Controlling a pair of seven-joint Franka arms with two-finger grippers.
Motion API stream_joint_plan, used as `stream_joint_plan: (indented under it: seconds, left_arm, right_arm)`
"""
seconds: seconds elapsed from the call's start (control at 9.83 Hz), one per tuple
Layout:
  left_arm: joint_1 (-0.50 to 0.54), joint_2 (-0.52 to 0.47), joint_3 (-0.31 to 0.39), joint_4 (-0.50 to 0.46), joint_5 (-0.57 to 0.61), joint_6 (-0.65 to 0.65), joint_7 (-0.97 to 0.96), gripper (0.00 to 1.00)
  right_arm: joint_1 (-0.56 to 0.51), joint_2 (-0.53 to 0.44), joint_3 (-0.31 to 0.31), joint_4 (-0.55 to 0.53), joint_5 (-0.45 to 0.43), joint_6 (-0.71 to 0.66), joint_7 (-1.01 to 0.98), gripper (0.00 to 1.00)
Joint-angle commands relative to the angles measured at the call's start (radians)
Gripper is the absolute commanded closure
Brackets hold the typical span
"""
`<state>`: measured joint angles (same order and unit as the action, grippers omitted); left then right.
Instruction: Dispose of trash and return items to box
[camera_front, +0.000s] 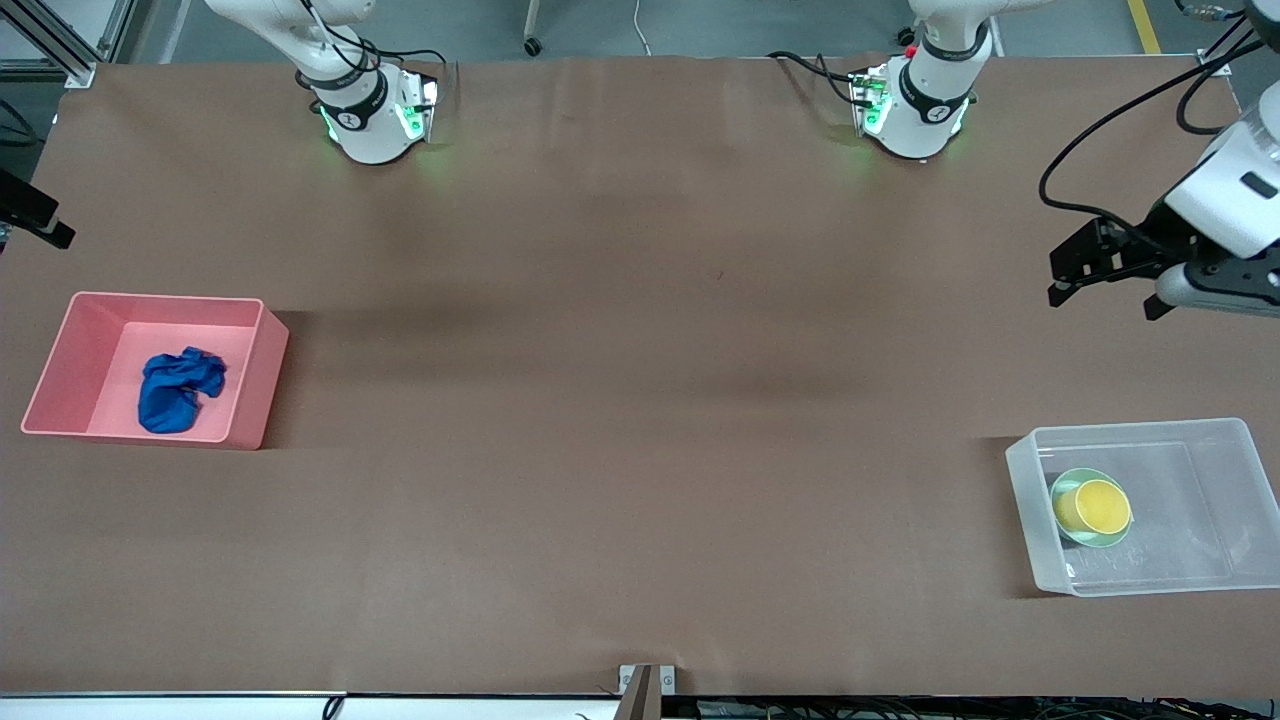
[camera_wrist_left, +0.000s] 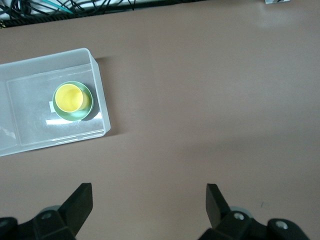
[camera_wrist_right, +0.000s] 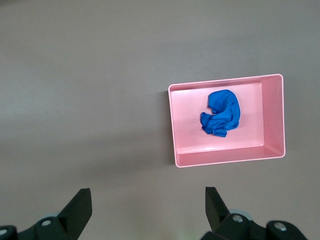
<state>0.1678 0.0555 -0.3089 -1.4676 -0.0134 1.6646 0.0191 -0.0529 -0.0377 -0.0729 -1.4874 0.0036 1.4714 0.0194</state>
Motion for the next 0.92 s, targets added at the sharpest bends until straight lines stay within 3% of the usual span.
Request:
stream_joint_plan:
  seconds: [0.0, 0.31, 0.81]
  left_arm:
    - [-0.017, 0.020, 0.008, 0.032, 0.007, -0.061, -0.008, 0.00]
    - [-0.226, -0.020, 0.212, 0.009, 0.015, -0.143, -0.051, 0.00]
    - [-0.215, -0.048, 0.223, -0.023, 0.009, -0.141, -0.048, 0.00]
  right_arm:
    - [-0.002, -0.010, 0.002, -0.008, -0.010, -0.002, 0.004, 0.00]
    - [-0.004, -0.010, 0.004, -0.008, -0.010, 0.000, 0.004, 0.00]
    - [-0.004, -0.010, 0.004, -0.008, -0.010, -0.002, 0.004, 0.00]
